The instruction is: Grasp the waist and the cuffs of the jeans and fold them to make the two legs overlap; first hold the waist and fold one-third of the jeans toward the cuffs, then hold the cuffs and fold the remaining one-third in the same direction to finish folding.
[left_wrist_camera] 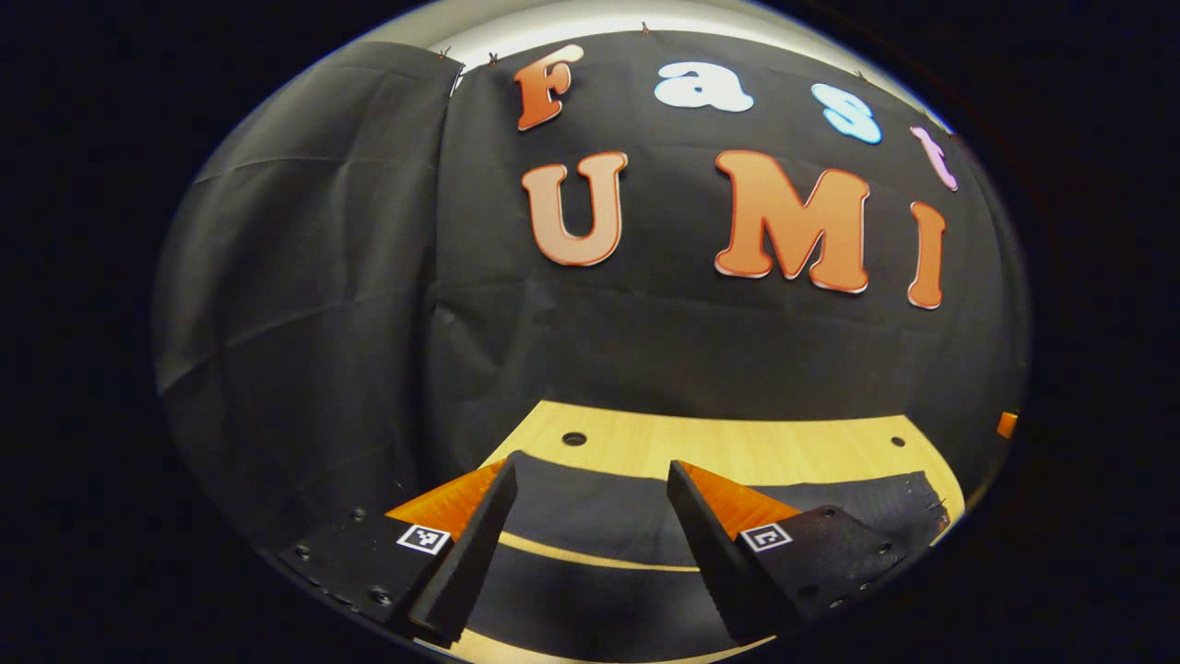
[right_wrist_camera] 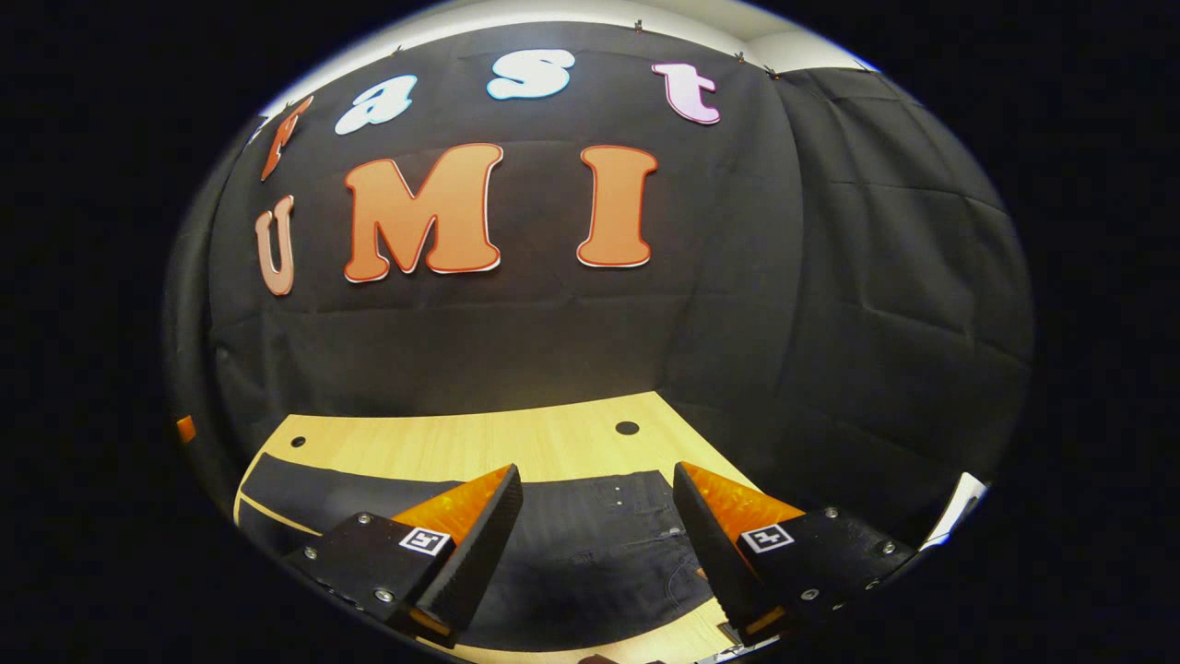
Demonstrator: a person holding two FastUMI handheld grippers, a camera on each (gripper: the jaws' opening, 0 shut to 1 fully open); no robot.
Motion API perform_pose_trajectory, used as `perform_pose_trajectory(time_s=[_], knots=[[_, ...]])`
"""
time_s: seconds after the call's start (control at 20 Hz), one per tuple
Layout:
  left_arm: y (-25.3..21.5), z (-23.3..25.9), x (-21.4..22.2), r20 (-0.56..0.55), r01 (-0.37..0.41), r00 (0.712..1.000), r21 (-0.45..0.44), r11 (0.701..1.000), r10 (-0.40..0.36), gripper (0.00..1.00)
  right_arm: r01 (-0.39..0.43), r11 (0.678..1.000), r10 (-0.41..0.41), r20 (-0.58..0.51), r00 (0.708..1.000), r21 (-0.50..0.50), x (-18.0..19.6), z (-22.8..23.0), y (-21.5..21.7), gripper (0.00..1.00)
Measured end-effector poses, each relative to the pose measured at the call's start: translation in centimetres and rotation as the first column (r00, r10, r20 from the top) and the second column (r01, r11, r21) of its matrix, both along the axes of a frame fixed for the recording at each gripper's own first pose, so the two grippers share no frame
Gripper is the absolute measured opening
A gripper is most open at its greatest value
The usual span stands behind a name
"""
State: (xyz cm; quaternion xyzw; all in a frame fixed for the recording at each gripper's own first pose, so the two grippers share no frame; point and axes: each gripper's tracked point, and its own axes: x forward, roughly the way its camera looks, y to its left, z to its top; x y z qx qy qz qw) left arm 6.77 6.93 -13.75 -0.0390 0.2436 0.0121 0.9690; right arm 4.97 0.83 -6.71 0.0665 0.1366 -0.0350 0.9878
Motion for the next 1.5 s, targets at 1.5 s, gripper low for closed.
perform_pose_trajectory(time_s=[1.5], knots=[[10.0,-25.4,-9.4,-0.849,-0.438,0.479,-0.011,0.899,0.224,0.97,0.432,0.846,-0.096,-0.707,0.701,0.313,-1.4,-23.9,-6.6,0.99]])
